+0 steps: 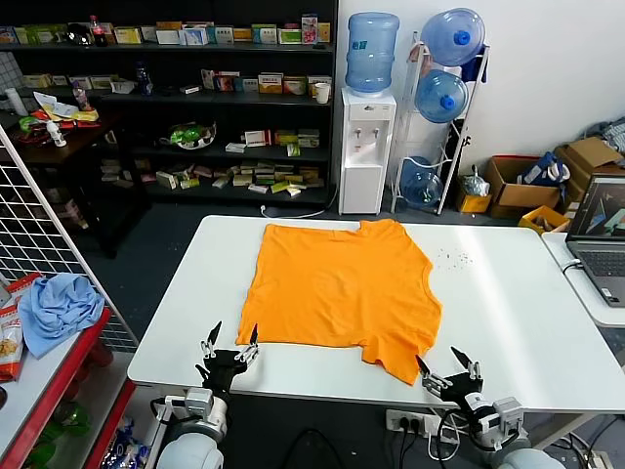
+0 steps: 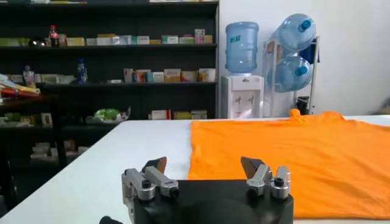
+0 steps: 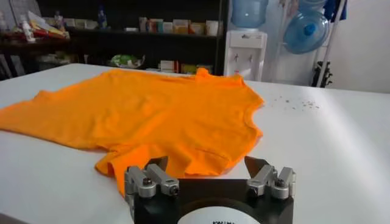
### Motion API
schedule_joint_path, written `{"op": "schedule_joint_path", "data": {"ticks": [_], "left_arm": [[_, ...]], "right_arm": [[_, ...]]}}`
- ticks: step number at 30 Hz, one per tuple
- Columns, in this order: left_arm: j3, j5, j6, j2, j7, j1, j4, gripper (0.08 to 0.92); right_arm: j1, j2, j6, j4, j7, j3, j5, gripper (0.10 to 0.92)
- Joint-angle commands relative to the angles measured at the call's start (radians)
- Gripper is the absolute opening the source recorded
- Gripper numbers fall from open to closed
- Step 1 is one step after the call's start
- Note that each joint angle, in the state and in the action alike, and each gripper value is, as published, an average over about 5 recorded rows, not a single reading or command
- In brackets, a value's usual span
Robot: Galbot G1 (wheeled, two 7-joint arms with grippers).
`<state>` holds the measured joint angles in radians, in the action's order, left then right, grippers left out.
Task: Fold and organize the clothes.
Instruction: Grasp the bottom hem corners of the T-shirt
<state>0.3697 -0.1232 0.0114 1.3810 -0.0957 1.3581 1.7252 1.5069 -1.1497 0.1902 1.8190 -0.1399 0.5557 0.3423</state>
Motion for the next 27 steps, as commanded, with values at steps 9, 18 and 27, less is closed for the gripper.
{"op": "schedule_joint_path", "data": {"ticks": [9, 18, 27], "left_arm": [[-0.010, -0.022, -0.143, -0.023, 0.015, -0.010, 0.008, 0.823], [-0.009, -0.107, -0.182, -0.044, 0.006, -0.038, 0.000, 0.823], [-0.016, -0.182, -0.238, -0.036, -0.009, -0.062, -0.032, 0.823]], "right_arm": [[-0.041, -0.024, 0.076, -0.030, 0.023, -0.054, 0.030, 0.823], [-0.082, -0.053, 0.090, -0.044, 0.039, -0.089, 0.031, 0.823], [-0.084, -0.058, 0.106, -0.039, 0.049, -0.094, 0.045, 0.823]]}}
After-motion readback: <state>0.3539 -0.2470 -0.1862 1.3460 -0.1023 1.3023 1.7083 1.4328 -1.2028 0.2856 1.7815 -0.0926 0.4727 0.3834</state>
